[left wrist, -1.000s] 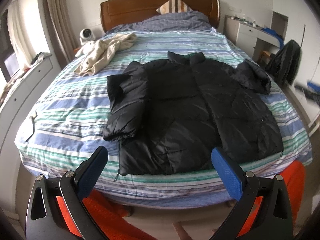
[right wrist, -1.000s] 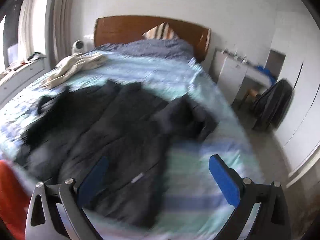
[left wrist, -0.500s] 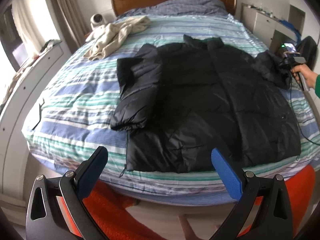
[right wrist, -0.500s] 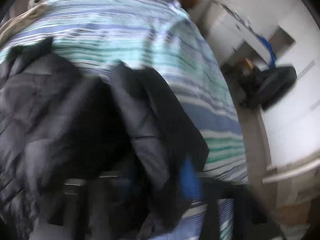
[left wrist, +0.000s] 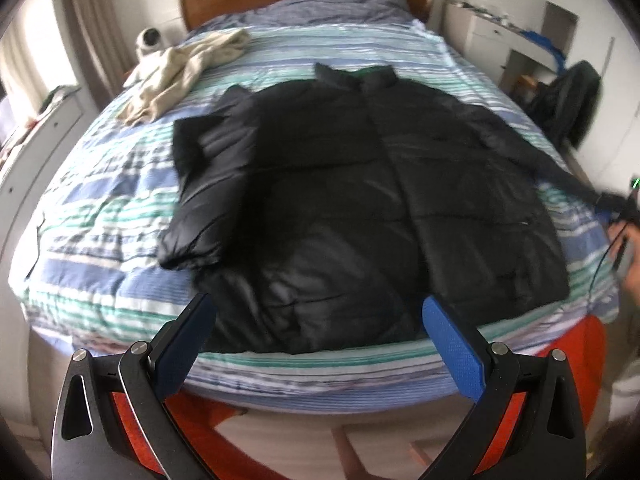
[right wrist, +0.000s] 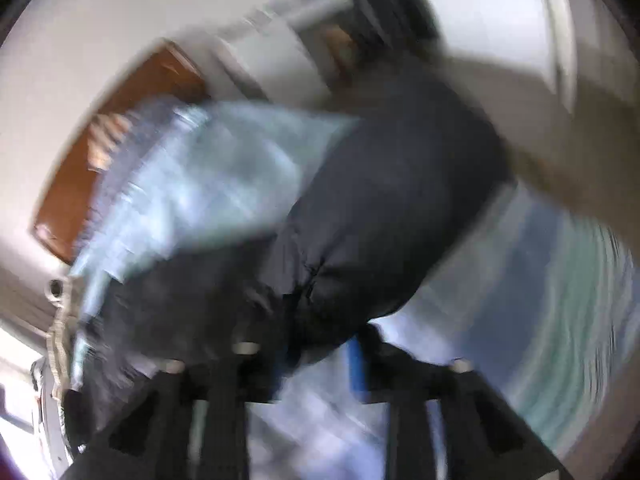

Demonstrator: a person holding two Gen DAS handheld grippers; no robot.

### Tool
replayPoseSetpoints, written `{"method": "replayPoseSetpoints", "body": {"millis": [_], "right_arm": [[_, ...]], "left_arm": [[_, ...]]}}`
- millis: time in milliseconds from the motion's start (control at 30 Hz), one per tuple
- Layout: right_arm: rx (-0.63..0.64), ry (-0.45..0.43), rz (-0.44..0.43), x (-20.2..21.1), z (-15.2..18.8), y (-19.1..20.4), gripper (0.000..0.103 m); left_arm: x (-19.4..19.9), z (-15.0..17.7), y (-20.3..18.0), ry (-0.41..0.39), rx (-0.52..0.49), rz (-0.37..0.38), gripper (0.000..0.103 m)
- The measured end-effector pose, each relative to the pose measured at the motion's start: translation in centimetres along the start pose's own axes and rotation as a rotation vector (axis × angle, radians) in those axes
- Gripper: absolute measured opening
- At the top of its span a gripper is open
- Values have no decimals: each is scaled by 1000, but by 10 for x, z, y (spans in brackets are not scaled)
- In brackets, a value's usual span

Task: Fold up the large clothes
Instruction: 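Grasp the jacket sleeve with the right gripper and lift it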

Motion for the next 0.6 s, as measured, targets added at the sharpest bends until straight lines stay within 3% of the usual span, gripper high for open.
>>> {"method": "replayPoseSetpoints", "body": {"millis": [67,200,300,367,433,533,567,600], "right_arm": [[-95,-18,-86,4,27,-27,35],[-120,-156,-64,43,60,-37,40],[-29,-268,-65,72,46,-27,40],[35,-313,-117,80,16,-23,40],[54,-283,-194,69,-7,-18,46],[-44,-144,-166,24,-38,-42,46],[-90,-86,-140,8,-41,-53,40],[-113,-83,-132,4,-39,-60,26]], "left_arm": [[9,1,-3,-28,-12,-28,103],[12,4,2,-25,6,-54,103],[4,4,6,10,21,-33,103],[2,3,5,15,16,-32,103],[4,5,3,-6,14,-45,103],[6,7,9,-25,33,-62,103],[6,7,13,-26,39,-70,103],[4,8,22,-27,45,-92,103]]}}
Point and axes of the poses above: each gripper's, at about its wrist camera, not at the fingertips, and x roughly against the way its jaws point, y to its left, z to its underside, the point moved 2 cm from there along -x, roughly the way its jaws point, and after that the axes turned 15 degrees about y, right-handed, at the moved point
